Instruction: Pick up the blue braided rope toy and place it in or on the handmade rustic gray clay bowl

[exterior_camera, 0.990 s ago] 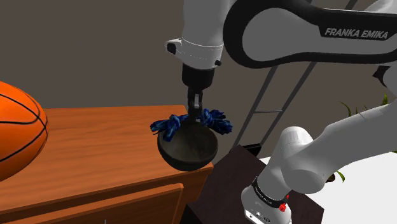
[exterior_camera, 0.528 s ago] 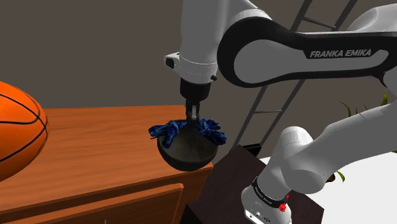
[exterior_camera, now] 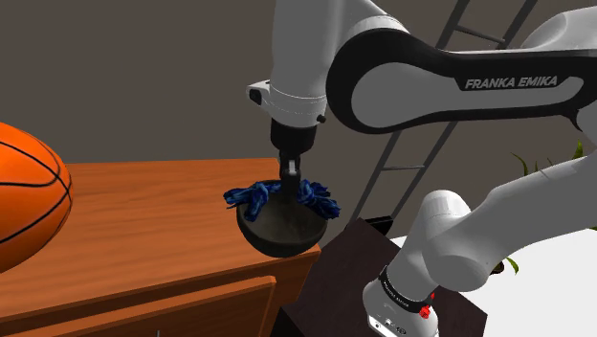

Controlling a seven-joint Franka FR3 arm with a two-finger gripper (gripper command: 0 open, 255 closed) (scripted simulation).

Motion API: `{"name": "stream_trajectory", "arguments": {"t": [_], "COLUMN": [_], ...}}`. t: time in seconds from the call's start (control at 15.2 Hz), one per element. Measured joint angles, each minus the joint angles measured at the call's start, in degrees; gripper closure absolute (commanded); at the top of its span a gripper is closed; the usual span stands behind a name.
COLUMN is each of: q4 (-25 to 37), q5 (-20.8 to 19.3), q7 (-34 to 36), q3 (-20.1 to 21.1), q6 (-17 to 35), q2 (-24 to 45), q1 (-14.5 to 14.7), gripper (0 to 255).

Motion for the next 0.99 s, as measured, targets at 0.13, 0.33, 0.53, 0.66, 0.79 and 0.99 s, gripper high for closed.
{"name": "stream_trajectory", "arguments": {"t": [0.13,0.33,0.53,0.66,0.79,0.99], "q4": [0.0,1.1,6.6,7.7,7.9,8.0], "q5": [0.0,0.0,-0.3,-0.3,-0.3,-0.3], "q7": [0.0,0.1,0.2,0.2,0.2,0.2], "q3": [0.0,0.1,0.0,0.0,0.0,0.0], "q6": [0.0,-0.9,-5.5,-6.6,-7.0,-7.1], "q2": [0.0,0.3,1.0,1.0,1.0,1.0], "q1": [0.0,0.0,-0.2,-0.2,-0.2,-0.2], "gripper": [0,0,0,0,0,0]}}
